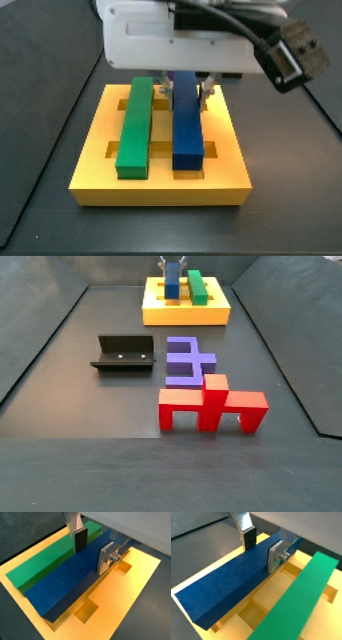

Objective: Pick up the blue object. Move up. Move to above the board. Insert the blue object.
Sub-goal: Insert the blue object.

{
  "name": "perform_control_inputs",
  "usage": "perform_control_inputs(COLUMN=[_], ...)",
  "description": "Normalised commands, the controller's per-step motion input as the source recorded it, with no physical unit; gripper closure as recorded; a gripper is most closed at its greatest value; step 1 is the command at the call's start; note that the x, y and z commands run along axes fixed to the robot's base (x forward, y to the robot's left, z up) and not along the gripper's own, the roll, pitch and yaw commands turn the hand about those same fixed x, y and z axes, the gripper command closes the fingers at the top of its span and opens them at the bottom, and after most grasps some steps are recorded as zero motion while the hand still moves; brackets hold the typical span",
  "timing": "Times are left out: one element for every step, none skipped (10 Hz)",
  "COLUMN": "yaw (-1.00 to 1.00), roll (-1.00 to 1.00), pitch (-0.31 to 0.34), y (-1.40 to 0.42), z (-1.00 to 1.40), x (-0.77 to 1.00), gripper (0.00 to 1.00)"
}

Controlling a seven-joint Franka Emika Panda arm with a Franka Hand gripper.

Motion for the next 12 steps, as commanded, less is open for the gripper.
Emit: perform_control_inputs(yaw=[0.0, 0.02, 0.07, 0.01, 0.0, 0.0, -0.03, -0.14, -0.16, -0.19, -0.12, 0.0], roll=[-0.02, 0.0, 0.0, 0.0, 0.02, 0.08, 0.0, 0.0, 0.0, 0.0, 0.0, 0.0], pitch=[0.007, 0.0, 0.0, -0.01, -0.014, -0.05, 0.0, 0.0, 0.014, 0.041, 0.026, 0.0], y=[0.0, 0.0, 0.0, -0.01, -0.1, -0.16, -0.21, -0.28, -0.13, 0.0, 0.0, 0.0], z=[-0.38, -0.29, -0.12, -0.07, -0.04, -0.06, -0.17, -0.22, -0.26, -0.35, -0.34, 0.0], x=[0.15, 0.0, -0.09, -0.17, -0.2, -0.27, 0.0, 0.12, 0.12, 0.19, 0.12, 0.0], gripper=[1.0, 1.0, 1.0, 1.0, 1.0, 1.0, 1.0, 1.0, 1.0, 1.0, 1.0, 1.0])
